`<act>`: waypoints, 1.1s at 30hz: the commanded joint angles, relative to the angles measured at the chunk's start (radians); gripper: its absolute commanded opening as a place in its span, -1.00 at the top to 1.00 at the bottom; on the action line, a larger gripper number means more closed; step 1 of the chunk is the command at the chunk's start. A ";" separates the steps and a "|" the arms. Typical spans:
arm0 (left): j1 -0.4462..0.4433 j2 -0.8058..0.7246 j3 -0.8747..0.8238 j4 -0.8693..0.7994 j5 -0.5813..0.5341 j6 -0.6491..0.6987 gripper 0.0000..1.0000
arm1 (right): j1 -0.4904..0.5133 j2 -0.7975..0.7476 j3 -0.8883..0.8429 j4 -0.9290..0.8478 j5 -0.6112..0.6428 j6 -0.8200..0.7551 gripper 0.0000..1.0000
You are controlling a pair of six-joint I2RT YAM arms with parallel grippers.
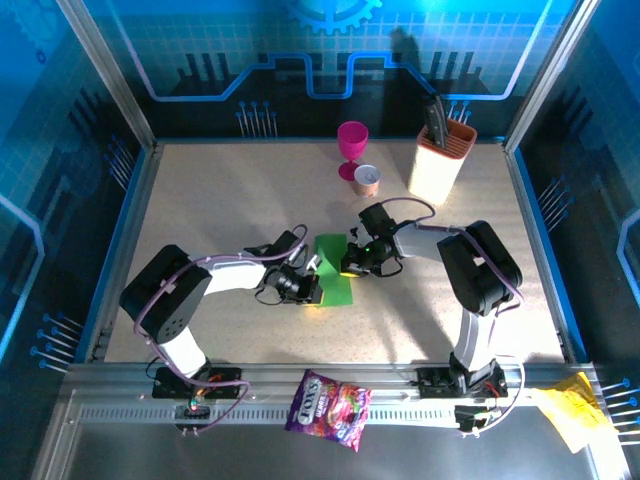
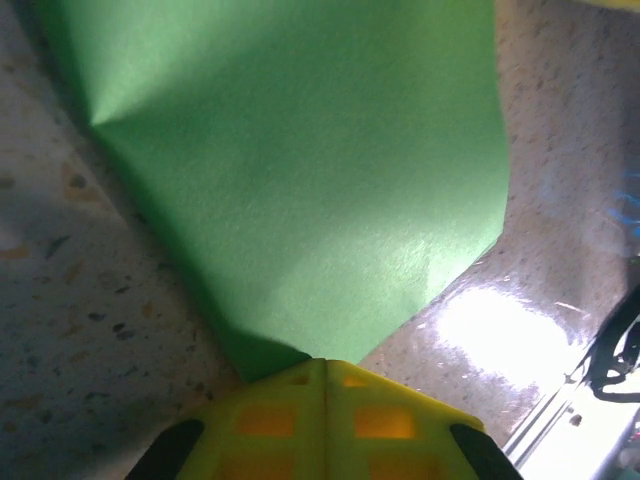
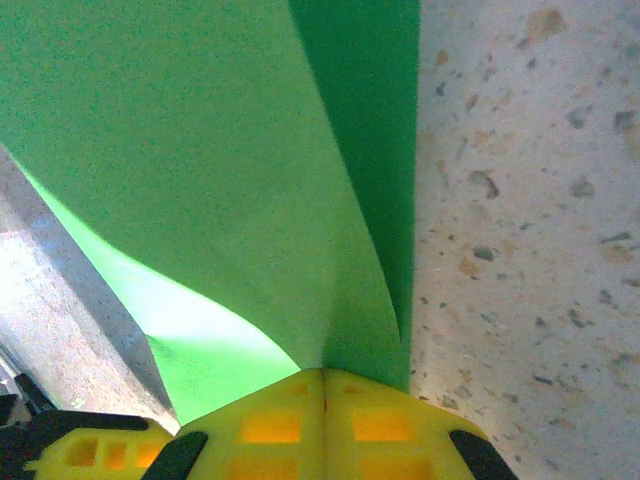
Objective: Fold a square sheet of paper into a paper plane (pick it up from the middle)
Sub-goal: First fold the square sheet of paper in half at the center of the table.
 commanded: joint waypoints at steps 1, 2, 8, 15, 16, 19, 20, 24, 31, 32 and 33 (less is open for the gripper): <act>0.047 -0.043 0.087 0.022 0.003 -0.067 0.84 | 0.015 0.028 -0.034 -0.080 0.044 -0.016 1.00; 0.063 -0.032 0.106 0.036 0.010 -0.080 0.84 | 0.014 0.028 -0.035 -0.081 0.044 -0.018 1.00; 0.100 0.095 0.252 0.059 0.031 -0.087 0.86 | 0.014 0.040 -0.033 -0.079 0.046 -0.019 1.00; 0.120 0.182 0.292 0.037 0.025 -0.050 0.92 | 0.015 0.047 -0.034 -0.076 0.044 -0.016 1.00; 0.128 0.180 0.285 0.035 0.020 -0.046 0.93 | 0.015 0.046 -0.034 -0.077 0.042 -0.015 1.00; 0.148 0.174 0.254 0.050 0.006 -0.046 0.94 | 0.015 0.045 -0.033 -0.077 0.045 -0.015 1.00; 0.153 0.177 0.246 0.057 0.003 -0.047 0.94 | 0.016 0.045 -0.032 -0.077 0.044 -0.015 1.00; 0.160 0.197 0.230 0.075 0.000 -0.047 0.94 | 0.016 0.047 -0.029 -0.082 0.044 -0.016 1.00; 0.161 0.236 0.200 0.100 -0.010 -0.042 0.96 | 0.016 0.053 -0.021 -0.091 0.045 -0.021 1.00; 0.161 0.238 0.193 0.101 -0.014 -0.040 0.96 | 0.015 0.053 -0.020 -0.090 0.046 -0.019 1.00; 0.162 0.238 0.187 0.101 -0.015 -0.038 0.96 | 0.016 0.052 -0.021 -0.089 0.046 -0.019 1.00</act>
